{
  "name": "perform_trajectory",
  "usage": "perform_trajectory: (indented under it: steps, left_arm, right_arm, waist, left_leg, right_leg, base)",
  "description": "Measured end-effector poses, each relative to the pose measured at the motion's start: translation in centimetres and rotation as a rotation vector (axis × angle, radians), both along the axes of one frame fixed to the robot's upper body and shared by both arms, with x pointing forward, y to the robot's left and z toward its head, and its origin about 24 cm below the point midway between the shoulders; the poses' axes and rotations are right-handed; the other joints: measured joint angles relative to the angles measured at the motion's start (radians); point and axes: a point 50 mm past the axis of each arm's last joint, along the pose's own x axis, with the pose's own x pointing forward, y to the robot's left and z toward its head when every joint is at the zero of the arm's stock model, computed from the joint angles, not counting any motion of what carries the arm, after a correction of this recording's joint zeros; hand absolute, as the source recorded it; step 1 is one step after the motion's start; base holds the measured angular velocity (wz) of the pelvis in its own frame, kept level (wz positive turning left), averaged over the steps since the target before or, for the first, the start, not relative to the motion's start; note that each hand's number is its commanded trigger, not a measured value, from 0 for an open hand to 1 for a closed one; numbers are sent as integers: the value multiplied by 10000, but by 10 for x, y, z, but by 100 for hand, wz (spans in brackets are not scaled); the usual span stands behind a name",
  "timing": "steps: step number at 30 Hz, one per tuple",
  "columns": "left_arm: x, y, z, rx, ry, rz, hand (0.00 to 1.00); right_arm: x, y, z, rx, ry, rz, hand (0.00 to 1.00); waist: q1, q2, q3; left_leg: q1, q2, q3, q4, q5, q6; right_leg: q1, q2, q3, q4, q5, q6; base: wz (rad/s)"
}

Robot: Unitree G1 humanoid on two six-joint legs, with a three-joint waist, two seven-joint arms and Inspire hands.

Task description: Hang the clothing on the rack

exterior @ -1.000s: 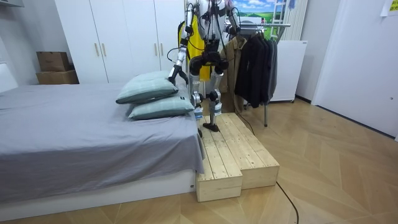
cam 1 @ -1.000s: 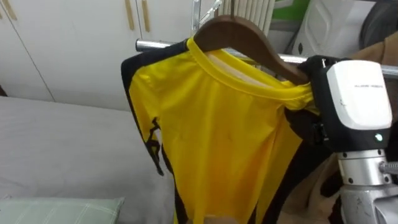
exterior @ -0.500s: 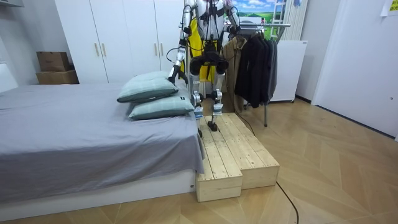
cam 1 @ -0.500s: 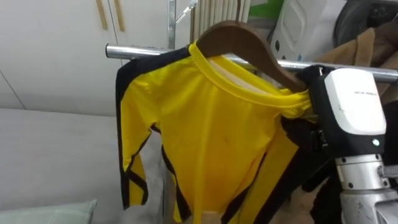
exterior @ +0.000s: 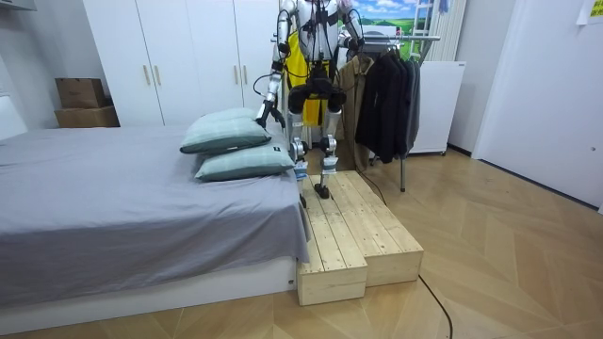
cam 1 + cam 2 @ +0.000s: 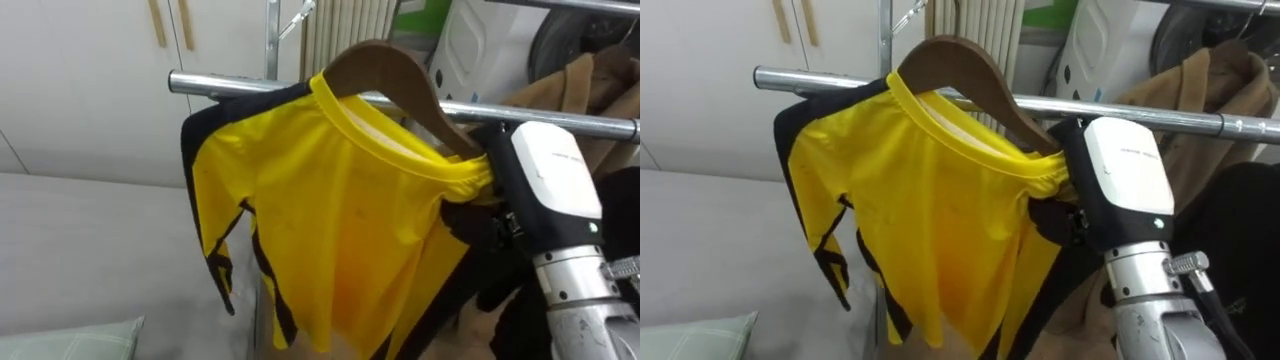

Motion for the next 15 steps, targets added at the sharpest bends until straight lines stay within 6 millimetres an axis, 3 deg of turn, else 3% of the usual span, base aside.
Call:
perform_trajectory:
  steps: [15]
  left_arm:
    - [3,1,0,72,-160,-344,0]
  right_arm:
    - [5,-3,-19,1324,1899,689,100]
  waist:
    - [44,38,34]
  left_leg:
    - [33,-1,-295,-93,-5,-40]
  right_leg:
    - [115,-34,-245,-25,24,-143]
  base:
    - [5]
